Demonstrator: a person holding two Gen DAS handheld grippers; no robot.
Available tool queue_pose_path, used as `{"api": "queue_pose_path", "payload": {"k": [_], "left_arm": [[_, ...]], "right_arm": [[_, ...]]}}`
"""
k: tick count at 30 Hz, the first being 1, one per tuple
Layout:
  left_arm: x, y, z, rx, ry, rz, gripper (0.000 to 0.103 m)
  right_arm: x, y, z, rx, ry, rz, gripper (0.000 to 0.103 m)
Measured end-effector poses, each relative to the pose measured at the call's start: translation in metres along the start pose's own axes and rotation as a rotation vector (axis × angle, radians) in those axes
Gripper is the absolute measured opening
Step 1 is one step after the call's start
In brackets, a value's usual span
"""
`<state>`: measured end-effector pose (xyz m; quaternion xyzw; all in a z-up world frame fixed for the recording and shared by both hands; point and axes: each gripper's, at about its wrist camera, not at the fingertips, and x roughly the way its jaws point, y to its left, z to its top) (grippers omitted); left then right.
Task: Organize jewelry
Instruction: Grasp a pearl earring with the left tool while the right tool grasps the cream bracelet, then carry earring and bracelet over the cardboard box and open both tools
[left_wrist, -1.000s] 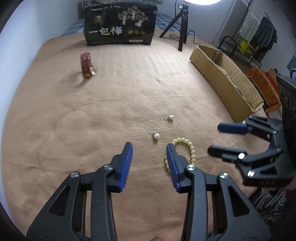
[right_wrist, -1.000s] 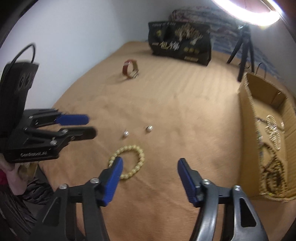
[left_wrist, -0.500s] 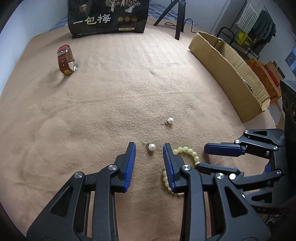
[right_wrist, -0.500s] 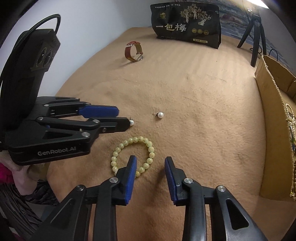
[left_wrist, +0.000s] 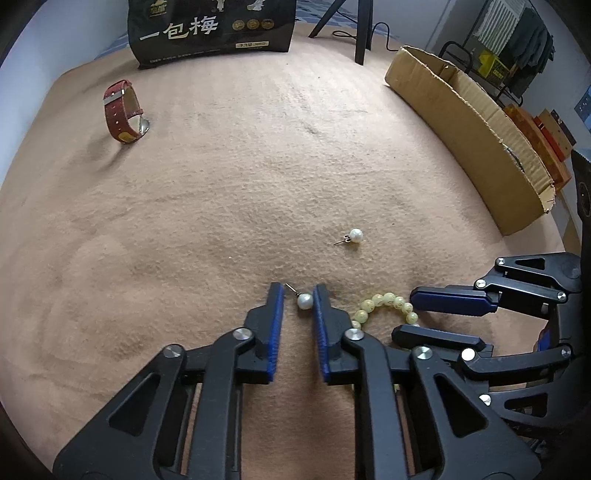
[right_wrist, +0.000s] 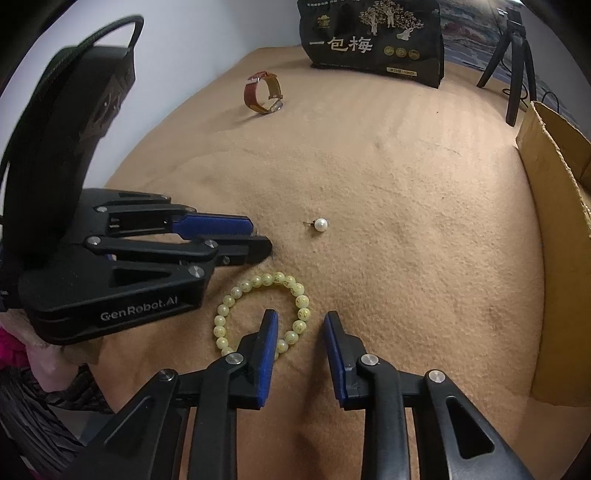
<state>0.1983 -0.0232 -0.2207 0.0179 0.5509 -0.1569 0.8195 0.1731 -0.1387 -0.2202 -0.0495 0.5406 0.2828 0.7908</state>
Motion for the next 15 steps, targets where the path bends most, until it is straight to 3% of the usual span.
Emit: {"api": "queue_pose_path", "payload": {"k": [2, 6, 15], "left_arm": [[0.000, 0.002, -0.001, -0.003, -0.003, 0.003, 0.007], [-0.001, 0.002, -0.002, 0.000, -0.011, 0.008, 0.007], [-0.019, 0.008, 0.001, -0.030, -0.052, 0.018, 0.006]], "right_arm": [[0.001, 0.002, 0.000, -0.016, -0.001, -0.011, 0.023], [0.001, 0.003, 0.001, -0.025, -0.004, -0.024, 0.007], [-0.020, 0.002, 0.005, -0.015, -0.066, -0.002, 0.005]]}}
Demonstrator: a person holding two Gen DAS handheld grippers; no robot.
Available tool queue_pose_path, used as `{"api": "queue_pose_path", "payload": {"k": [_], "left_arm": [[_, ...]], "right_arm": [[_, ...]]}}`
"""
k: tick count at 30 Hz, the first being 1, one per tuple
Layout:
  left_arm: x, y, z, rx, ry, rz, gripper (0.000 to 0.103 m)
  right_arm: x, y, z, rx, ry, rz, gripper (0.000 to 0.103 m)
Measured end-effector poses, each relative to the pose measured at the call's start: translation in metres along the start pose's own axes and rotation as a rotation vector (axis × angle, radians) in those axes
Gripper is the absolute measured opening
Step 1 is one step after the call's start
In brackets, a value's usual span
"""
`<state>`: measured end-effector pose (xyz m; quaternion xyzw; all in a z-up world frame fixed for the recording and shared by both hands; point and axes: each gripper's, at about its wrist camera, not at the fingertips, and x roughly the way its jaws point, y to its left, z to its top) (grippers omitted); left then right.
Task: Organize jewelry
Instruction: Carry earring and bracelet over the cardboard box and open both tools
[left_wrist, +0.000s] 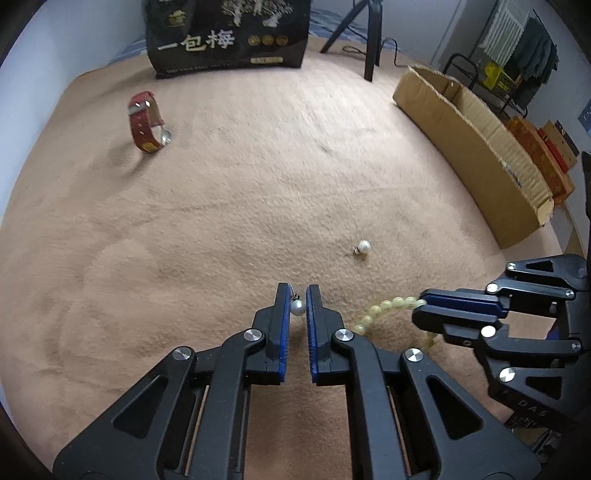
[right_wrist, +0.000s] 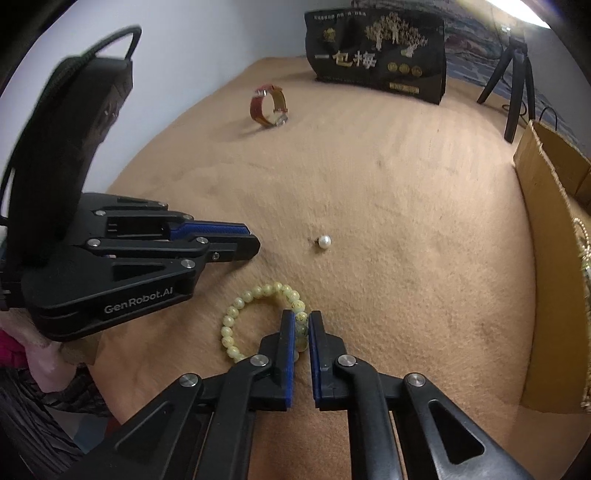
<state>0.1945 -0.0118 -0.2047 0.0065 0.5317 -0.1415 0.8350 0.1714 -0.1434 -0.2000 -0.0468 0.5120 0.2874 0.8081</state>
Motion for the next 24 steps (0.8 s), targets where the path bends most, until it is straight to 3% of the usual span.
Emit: {"api": "queue_pose_path", "payload": {"k": [12, 24], "left_arm": [[-0.048, -0.011, 0.020, -0.040, -0.141, -0.017, 0.006], [-0.084, -0.065, 0.057, -0.027, -0.277, -0.122, 0.006]], "right_arm": [[-0.066, -0.005, 0.017, 0.000, -0.166, -0.030, 0.005], [-0.139, -0.066, 0.028, 0.136, -0.332, -0.115, 0.005]]}}
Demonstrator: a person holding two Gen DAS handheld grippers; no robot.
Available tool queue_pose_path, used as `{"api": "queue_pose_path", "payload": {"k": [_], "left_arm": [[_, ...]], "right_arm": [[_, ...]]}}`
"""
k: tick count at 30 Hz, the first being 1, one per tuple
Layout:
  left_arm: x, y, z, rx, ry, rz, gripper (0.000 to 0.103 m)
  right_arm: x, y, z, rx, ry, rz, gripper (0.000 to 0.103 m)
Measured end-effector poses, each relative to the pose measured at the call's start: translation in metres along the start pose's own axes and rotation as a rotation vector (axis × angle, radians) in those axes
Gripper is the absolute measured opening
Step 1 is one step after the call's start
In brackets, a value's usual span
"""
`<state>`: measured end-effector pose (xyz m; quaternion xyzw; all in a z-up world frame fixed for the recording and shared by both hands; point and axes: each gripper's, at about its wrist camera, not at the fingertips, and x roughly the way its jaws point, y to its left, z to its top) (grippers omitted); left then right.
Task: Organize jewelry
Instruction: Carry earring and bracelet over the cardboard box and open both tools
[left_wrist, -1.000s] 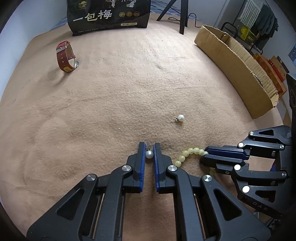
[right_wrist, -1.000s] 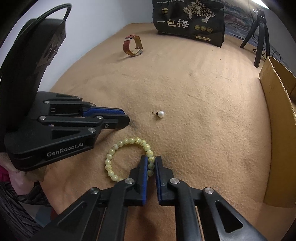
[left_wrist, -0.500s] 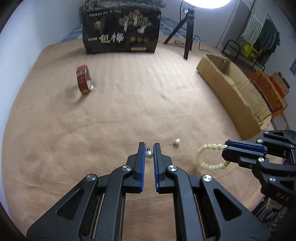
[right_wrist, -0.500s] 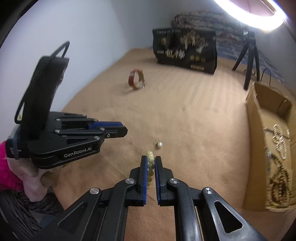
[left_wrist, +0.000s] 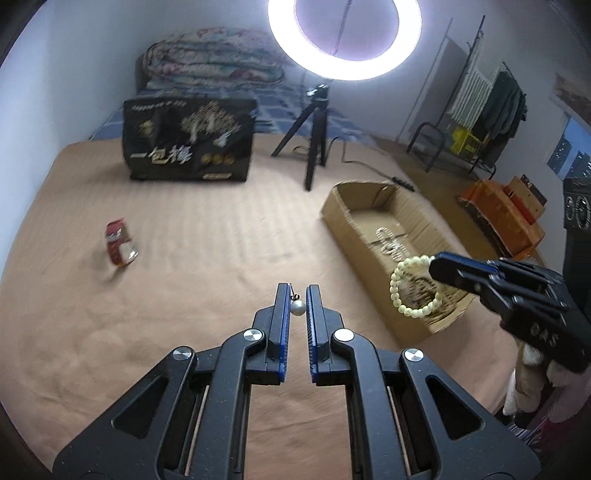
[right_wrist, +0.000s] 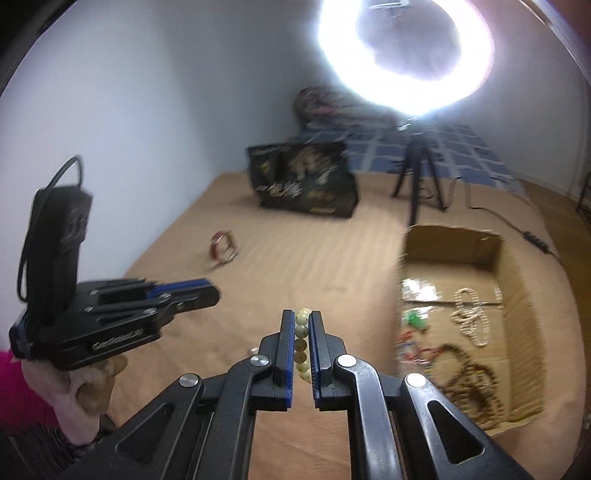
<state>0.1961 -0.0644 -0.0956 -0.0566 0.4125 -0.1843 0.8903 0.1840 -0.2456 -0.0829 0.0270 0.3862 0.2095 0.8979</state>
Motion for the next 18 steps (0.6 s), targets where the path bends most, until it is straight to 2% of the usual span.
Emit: {"api": "queue_pose_path", "payload": {"k": [10, 18], "left_arm": [[0.013, -0.054, 0.015, 0.059, -0.023, -0.064, 0.006], [0.028, -0.084, 0.028, 0.092, -0.040, -0.089, 0.006]], "right_arm": [[-0.031, -0.059, 0.024, 0.079, -0.069, -0.099, 0.005], [-0.035, -0.096, 0.035, 0.114, -0.067, -0.150, 0.005]]}}
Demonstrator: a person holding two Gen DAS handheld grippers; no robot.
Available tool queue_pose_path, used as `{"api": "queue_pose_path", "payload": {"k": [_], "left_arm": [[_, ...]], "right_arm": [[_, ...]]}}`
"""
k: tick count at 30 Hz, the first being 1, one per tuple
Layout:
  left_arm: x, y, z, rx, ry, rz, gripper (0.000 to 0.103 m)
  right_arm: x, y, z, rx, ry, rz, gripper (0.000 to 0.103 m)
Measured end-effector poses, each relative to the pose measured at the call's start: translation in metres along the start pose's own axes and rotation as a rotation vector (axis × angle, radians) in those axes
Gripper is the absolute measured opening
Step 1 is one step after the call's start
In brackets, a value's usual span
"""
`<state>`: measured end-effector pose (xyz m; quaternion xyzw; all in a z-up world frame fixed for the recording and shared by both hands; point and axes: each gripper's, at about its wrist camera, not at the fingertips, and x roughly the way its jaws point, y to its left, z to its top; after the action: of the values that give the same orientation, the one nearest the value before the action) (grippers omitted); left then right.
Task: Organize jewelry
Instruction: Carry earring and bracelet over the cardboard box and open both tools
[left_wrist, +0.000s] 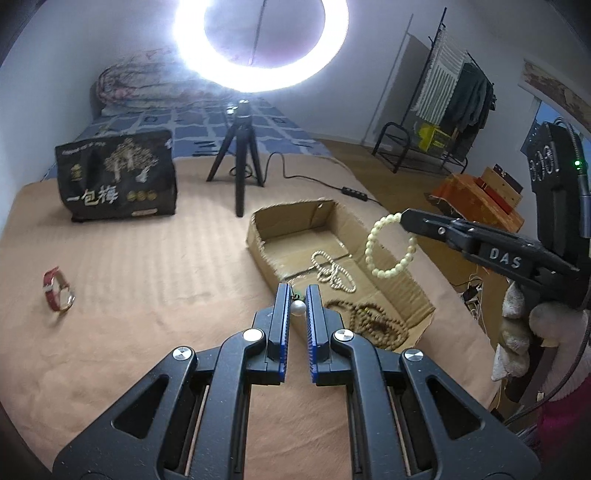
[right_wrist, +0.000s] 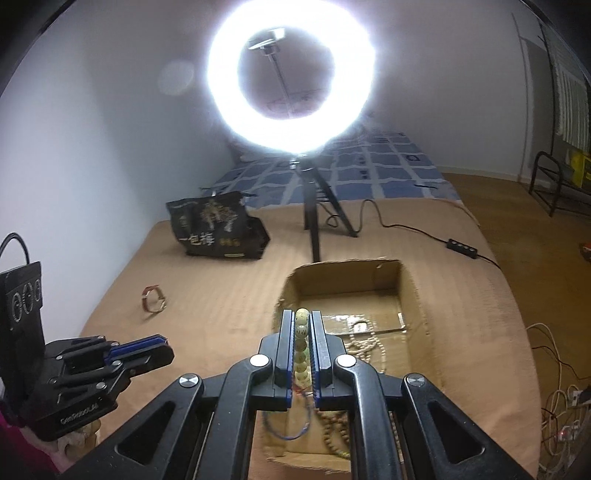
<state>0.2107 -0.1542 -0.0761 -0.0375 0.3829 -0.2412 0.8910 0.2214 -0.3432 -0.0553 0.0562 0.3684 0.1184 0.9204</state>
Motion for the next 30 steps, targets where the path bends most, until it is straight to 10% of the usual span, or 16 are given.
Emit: {"api": "queue_pose_path", "payload": {"k": [30], "left_arm": [[0.093, -0.022, 0.029, -0.004, 0.052, 0.018, 0.007]], "right_arm": [[0.042, -0.063, -0.020, 0.059, 0.148, -0.059, 0.007]]}}
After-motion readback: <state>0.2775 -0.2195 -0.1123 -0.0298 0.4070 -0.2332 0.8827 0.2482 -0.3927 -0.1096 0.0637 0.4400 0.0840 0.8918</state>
